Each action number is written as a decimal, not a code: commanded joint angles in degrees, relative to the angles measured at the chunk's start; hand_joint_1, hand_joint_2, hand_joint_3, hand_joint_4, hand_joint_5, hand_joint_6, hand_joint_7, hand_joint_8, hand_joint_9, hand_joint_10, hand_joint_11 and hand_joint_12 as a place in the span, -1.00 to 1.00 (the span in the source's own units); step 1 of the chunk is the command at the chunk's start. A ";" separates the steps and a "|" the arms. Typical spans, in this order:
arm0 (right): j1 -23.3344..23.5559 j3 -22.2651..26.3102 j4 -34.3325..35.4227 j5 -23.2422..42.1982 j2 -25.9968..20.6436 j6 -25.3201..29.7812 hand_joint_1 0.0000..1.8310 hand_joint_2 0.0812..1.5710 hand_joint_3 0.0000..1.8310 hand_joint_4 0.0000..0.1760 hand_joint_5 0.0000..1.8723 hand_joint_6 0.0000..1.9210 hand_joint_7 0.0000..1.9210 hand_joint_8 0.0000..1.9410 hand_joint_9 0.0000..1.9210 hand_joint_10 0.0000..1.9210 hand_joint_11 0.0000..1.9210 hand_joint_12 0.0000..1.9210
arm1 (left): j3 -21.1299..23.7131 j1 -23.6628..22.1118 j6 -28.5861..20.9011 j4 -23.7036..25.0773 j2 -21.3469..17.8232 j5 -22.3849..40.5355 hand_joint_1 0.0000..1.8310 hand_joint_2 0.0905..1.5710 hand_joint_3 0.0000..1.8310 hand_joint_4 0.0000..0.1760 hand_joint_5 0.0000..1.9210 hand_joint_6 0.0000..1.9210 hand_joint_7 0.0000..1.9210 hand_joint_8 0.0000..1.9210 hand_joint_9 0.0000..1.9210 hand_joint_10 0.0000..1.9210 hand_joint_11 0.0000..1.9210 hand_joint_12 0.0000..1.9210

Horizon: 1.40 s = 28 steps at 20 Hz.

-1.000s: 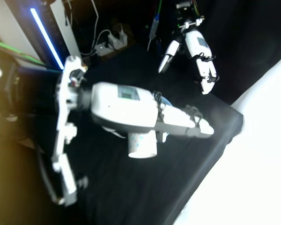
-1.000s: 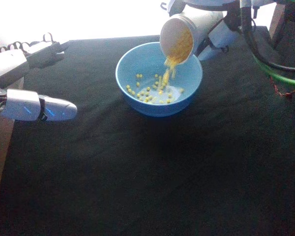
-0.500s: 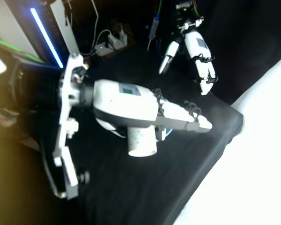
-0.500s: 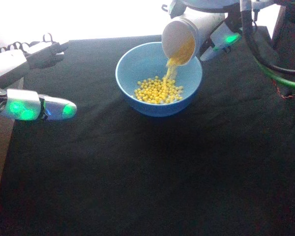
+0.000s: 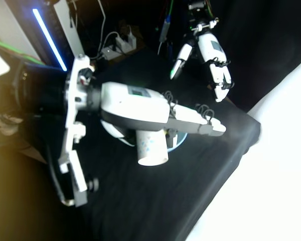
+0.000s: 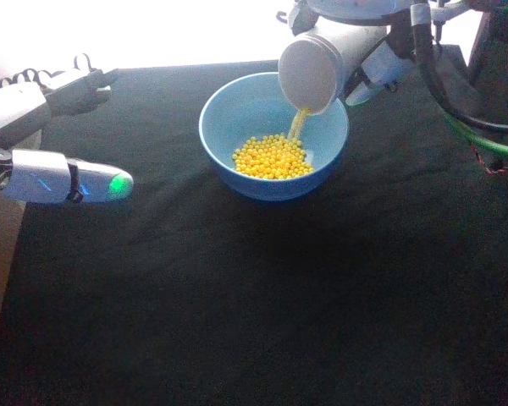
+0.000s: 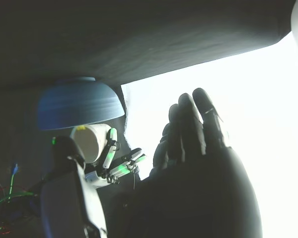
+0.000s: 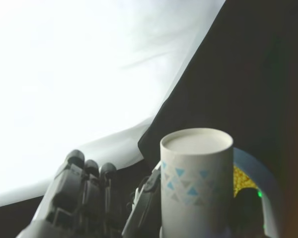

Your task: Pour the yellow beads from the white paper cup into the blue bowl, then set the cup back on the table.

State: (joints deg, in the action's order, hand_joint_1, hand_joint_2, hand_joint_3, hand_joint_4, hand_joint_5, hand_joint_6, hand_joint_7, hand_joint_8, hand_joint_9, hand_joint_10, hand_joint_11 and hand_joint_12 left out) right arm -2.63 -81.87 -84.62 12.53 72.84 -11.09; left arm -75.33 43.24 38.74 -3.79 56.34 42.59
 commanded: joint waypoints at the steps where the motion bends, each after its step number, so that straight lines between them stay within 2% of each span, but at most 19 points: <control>1: 1.17 0.29 0.39 0.15 -0.45 -0.46 0.17 0.28 -1.00 1.00 0.24 -0.30 -0.89 -1.00 -0.98 -1.00 -1.00 -1.00 | -0.46 -0.76 -0.57 -0.79 -0.05 6.74 -0.45 0.08 -1.00 -1.00 -1.00 -1.00 -0.76 -0.99 -0.69 -1.00 -1.00 -0.19; 3: 1.17 0.42 -0.08 -0.10 -0.46 -0.46 0.18 0.26 -1.00 1.00 0.29 -0.39 -0.88 -1.00 -0.98 -1.00 -1.00 -1.00 | -0.46 -0.79 -0.57 -0.78 -0.05 6.75 -0.45 0.08 -1.00 -1.00 -1.00 -1.00 -0.73 -0.99 -0.67 -0.99 -1.00 -0.18; 6: 1.17 0.53 -0.20 -0.15 -0.46 -0.46 0.16 0.28 -1.00 1.00 0.23 -0.30 -0.90 -1.00 -1.00 -1.00 -1.00 -1.00 | -0.46 -0.79 -0.57 -0.78 -0.05 6.72 -0.46 0.08 -1.00 -1.00 -1.00 -1.00 -0.78 -1.00 -0.69 -1.00 -1.00 -0.20; 9: 1.17 0.56 -0.21 -0.28 -0.33 -0.46 0.16 0.28 -1.00 1.00 0.23 -0.29 -0.88 -0.99 -1.00 -1.00 -1.00 -1.00 | -0.46 -0.80 -0.57 -0.78 -0.05 6.77 -0.44 0.08 -1.00 -1.00 -0.99 -1.00 -0.72 -0.99 -0.65 -0.99 -1.00 -0.15; 10: 1.17 0.58 -0.19 -0.39 -0.36 -0.46 0.17 0.28 -1.00 1.00 0.24 -0.31 -0.87 -1.00 -1.00 -1.00 -1.00 -1.00 | -0.46 -0.80 -0.57 -0.78 -0.05 6.88 -0.44 0.08 -1.00 -1.00 -0.99 -1.00 -0.75 -1.00 -0.67 -1.00 -1.00 -0.17; 11: 1.17 0.60 -0.14 -0.50 -0.50 -0.46 0.19 0.25 -1.00 1.00 0.32 -0.44 -0.84 -1.00 -0.98 -1.00 -1.00 -1.00 | -0.44 -0.80 -0.58 -0.77 -0.05 6.83 -0.45 0.08 -1.00 -1.00 -1.00 -1.00 -0.77 -1.00 -0.69 -1.00 -1.00 -0.17; 13: 1.17 0.55 1.02 -0.80 -1.18 -0.45 0.17 0.26 -0.99 1.00 0.27 -0.35 -0.89 -0.98 -1.00 -1.00 -1.00 -1.00 | -0.43 -0.87 -0.63 -0.66 -0.01 6.63 -0.45 0.09 -1.00 -1.00 -1.00 -1.00 -0.78 -1.00 -0.70 -1.00 -1.00 -0.20; 16: 1.17 -0.53 9.00 0.17 -2.54 -0.45 0.18 0.27 -1.00 1.00 0.27 -0.35 -0.90 -0.99 -1.00 -1.00 -1.00 -1.00 | -0.41 -1.03 -0.63 -0.64 0.14 6.50 -0.41 0.08 -1.00 -1.00 -0.97 -0.99 -0.74 -0.99 -0.69 -1.00 -1.00 -0.26; 19: 1.16 -1.64 14.06 2.05 -3.75 -0.45 0.17 0.28 -1.00 1.00 0.23 -0.29 -0.87 -0.99 -1.00 -1.00 -1.00 -1.00 | -0.38 -1.12 -0.69 -0.64 0.14 6.47 -0.40 0.06 -1.00 -1.00 -0.96 -1.00 -0.78 -1.00 -0.73 -1.00 -1.00 -0.29; 22: 1.01 -4.58 23.80 5.71 -4.62 -0.45 0.17 0.28 -1.00 1.00 0.23 -0.29 -0.86 -0.99 -1.00 -1.00 -1.00 -1.00 | -0.36 -1.11 -0.87 -0.64 0.13 6.49 -0.41 0.06 -1.00 -1.00 -0.97 -1.00 -0.80 -1.00 -0.76 -1.00 -1.00 -0.30; 25: 0.07 -5.89 31.20 8.42 -6.01 -0.45 0.13 0.33 -1.00 1.00 0.13 -0.13 -0.87 -1.00 -1.00 -1.00 -1.00 -1.00 | -0.32 -1.11 -1.20 -0.64 0.12 6.57 -0.43 0.06 -1.00 -1.00 -0.96 -1.00 -0.82 -1.00 -0.76 -1.00 -1.00 -0.26; 28: -2.92 -8.31 41.33 12.94 -7.02 -0.45 0.12 0.35 -1.00 1.00 0.10 -0.08 -0.87 -1.00 -1.00 -1.00 -1.00 -1.00 | -0.32 -1.11 -1.29 -0.65 0.13 6.73 -0.41 0.04 -1.00 -1.00 -0.96 -1.00 -0.79 -1.00 -0.76 -1.00 -1.00 -0.26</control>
State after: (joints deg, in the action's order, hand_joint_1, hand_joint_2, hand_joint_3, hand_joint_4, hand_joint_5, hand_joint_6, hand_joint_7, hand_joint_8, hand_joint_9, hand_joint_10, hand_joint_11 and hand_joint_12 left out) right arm -7.25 -90.72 -42.83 21.23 66.37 -11.46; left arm -75.33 42.89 37.87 -3.29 56.34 42.59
